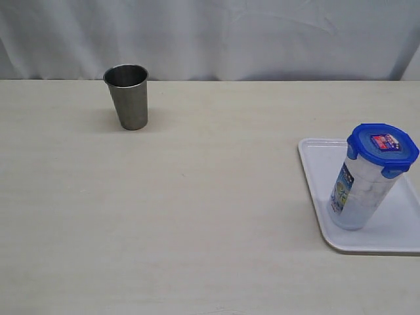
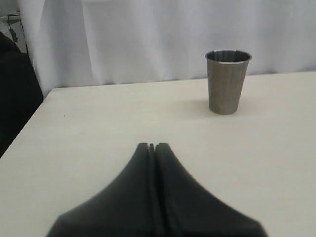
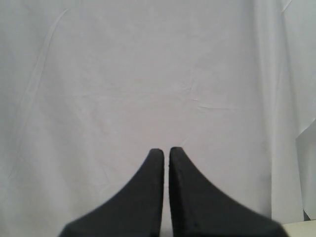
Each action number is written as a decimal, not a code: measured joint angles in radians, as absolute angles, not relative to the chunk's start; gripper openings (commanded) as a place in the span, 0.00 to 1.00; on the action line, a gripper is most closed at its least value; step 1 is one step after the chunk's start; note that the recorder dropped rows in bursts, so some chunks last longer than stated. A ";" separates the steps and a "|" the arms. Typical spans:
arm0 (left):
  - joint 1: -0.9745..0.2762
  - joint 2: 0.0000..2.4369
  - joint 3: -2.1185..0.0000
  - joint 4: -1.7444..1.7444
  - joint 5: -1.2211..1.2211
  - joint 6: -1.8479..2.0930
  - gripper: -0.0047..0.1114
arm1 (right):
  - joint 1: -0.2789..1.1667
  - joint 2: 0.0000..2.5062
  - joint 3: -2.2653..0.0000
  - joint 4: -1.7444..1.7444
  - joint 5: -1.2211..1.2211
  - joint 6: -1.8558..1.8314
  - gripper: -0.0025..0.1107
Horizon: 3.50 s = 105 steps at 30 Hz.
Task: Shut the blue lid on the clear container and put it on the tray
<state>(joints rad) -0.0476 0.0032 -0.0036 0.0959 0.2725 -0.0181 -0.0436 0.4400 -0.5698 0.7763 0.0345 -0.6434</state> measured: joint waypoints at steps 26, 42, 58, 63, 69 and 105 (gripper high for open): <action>-0.048 0.003 -0.004 0.096 0.314 0.031 0.04 | -0.044 0.440 -0.570 0.776 0.034 -0.643 0.06; -0.048 0.003 -0.004 0.098 0.314 0.031 0.04 | -0.044 0.440 -0.570 0.776 0.034 -0.643 0.06; -0.048 0.003 -0.004 0.098 0.314 0.031 0.04 | -0.035 0.346 -0.472 0.776 -0.022 -0.563 0.06; -0.048 0.003 -0.004 0.098 0.314 0.031 0.04 | -0.035 0.180 -0.377 0.776 -0.066 -0.512 0.06; -0.048 0.003 -0.004 0.098 0.314 0.031 0.04 | -0.035 0.003 -0.272 0.776 -0.143 -0.471 0.06; -0.048 0.003 -0.004 0.098 0.314 0.031 0.04 | -0.035 0.004 -0.003 -0.254 0.134 0.125 0.06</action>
<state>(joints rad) -0.0476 0.0032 -0.0036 0.0980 0.3143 0.0311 -0.0346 0.0040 -0.0025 -0.2543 0.1342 0.1249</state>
